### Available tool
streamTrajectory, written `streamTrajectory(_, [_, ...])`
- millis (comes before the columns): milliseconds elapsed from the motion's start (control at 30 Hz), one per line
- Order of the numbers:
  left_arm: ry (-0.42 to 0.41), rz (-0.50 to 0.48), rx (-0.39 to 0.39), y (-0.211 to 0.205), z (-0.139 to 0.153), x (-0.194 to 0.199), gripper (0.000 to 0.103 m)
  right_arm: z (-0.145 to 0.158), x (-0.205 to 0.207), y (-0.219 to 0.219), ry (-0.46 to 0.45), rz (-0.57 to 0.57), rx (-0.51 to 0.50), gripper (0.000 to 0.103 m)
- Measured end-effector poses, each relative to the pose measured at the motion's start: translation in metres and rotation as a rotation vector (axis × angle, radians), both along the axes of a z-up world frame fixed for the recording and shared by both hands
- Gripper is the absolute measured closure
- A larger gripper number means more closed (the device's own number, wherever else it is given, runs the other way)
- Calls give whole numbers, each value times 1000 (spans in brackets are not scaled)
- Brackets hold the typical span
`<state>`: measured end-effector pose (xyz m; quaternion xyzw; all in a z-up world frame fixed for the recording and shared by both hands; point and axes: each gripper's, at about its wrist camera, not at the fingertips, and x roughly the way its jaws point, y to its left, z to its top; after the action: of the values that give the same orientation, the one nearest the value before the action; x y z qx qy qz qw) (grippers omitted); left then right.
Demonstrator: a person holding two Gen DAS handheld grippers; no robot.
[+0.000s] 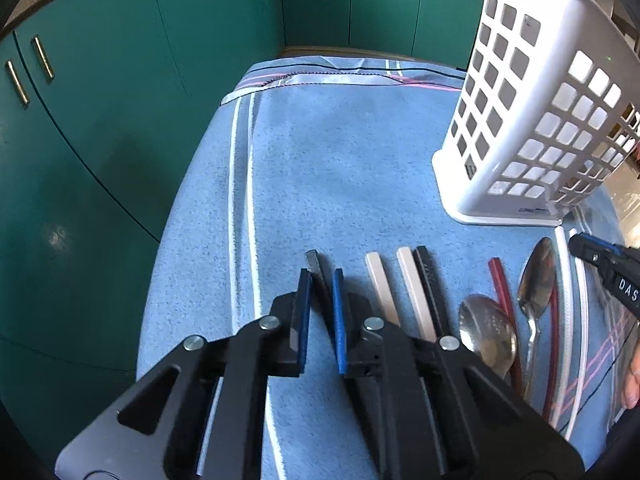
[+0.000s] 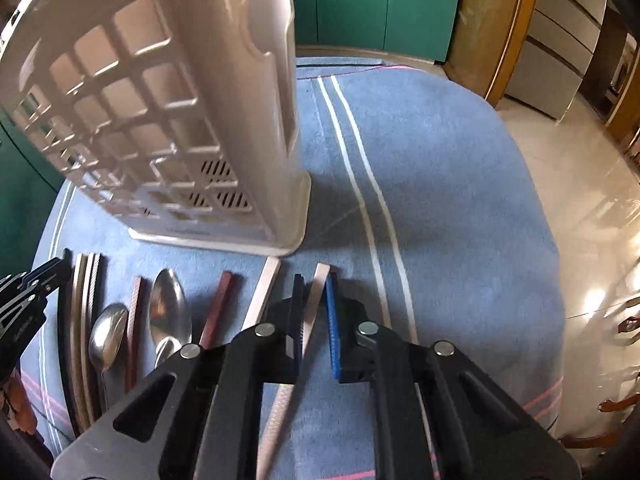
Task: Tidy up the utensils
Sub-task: 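Lower and grasp a black chopstick with the left tool while the right tool grasps a light chopstick, then lift both chopsticks over the white holder and drop them in, opening both tools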
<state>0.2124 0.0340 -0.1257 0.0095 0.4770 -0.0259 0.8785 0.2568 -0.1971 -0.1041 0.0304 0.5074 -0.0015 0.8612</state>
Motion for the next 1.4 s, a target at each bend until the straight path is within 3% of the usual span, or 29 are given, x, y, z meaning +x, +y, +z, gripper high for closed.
streamTrajectory(233, [-84,-16,-50,0,26,-26,97,32,-38,-11,-86,9,37,96])
streamTrajectory(667, [-424,-56,-193,3,163,-93,97,157,-127,-17,-379,64,135,96])
streamTrajectory(967, [-584,-27,-322,12,219,-118,97,211,-151,-21,-520,80,167,96])
streamTrajectory(1200, [-669,29,-507,32,255,-119,97,244,-149,-28,-595,100,192,96])
streamTrajectory(1400, [-693,139,-688,53,263,-89,97,278,-128,-39,-657,98,285,96])
